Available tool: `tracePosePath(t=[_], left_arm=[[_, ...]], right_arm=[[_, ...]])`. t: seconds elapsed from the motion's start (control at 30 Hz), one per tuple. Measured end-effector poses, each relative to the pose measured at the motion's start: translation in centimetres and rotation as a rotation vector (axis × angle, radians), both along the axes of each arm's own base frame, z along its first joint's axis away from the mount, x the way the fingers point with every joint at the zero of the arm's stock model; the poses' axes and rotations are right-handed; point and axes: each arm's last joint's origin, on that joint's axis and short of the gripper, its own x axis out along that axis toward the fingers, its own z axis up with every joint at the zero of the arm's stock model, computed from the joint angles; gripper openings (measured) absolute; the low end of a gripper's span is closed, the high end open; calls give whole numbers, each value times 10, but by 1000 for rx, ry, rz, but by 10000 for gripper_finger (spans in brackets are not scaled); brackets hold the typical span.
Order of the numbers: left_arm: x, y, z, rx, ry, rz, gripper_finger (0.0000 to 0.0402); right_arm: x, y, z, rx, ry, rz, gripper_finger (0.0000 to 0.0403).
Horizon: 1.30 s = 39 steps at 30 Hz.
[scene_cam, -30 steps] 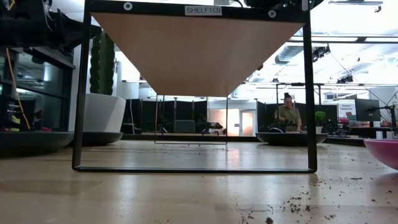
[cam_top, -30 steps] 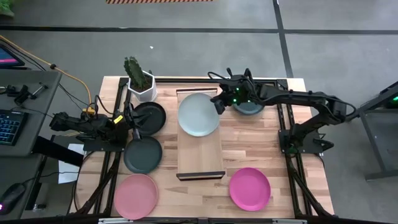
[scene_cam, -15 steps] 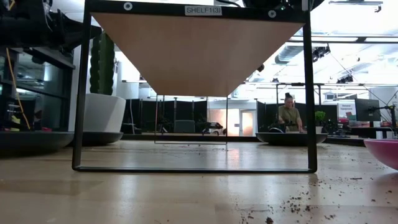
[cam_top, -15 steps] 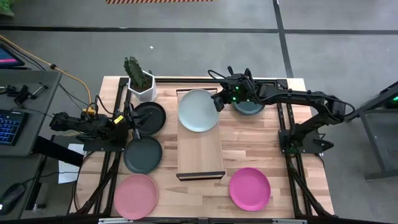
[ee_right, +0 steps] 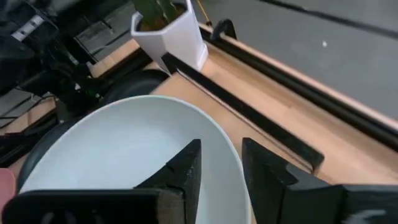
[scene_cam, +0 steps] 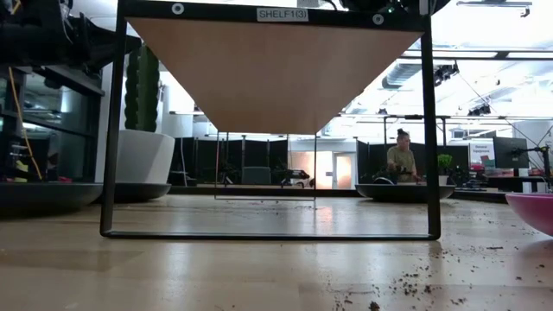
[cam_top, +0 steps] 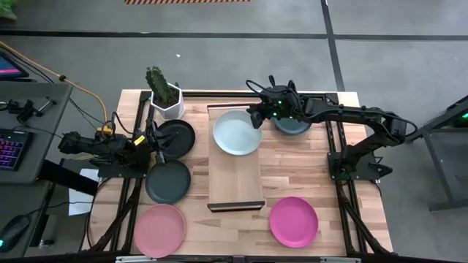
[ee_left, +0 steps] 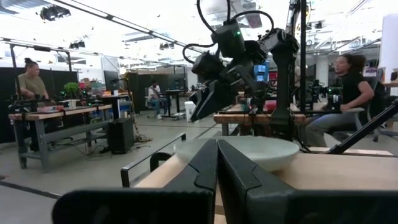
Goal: Place and stack plates onto a shelf
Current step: Put the white plate on the shelf
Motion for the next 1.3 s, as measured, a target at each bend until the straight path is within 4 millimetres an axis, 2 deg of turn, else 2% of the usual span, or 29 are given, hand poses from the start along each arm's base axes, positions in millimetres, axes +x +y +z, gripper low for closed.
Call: tracePosePath(t=[0.1,0.2,0.3,0.4,0.47,0.57,0.7,0.77,0.83,1.03,1.3], left_arm=[[0,0,0,0,0,0,0],[0,0,0,1,1,0,0],[0,0,0,1,1,0,0],[0,0,0,1,1,0,0],[0,0,0,1,1,0,0],[0,0,0,0,1,0,0],[0,0,0,0,1,0,0],[0,0,0,1,1,-1,0],[0,0,0,0,-1,0,0],[0,0,0,1,1,1,0],[0,0,0,1,1,2,0]], right_arm=[[-5,3,10,-36,-21,49,99],[-12,13,18,-23,-27,172,99],[-16,35,25,-5,-45,380,99],[-14,65,29,-27,-65,615,99],[-14,87,27,-53,-41,729,98],[-17,112,17,-110,84,795,86],[-19,132,4,-215,207,837,29],[-17,136,1,-262,180,869,8],[-17,137,-4,-282,177,877,12],[-15,122,-10,-337,237,752,3],[-15,106,-17,-319,292,712,0]])
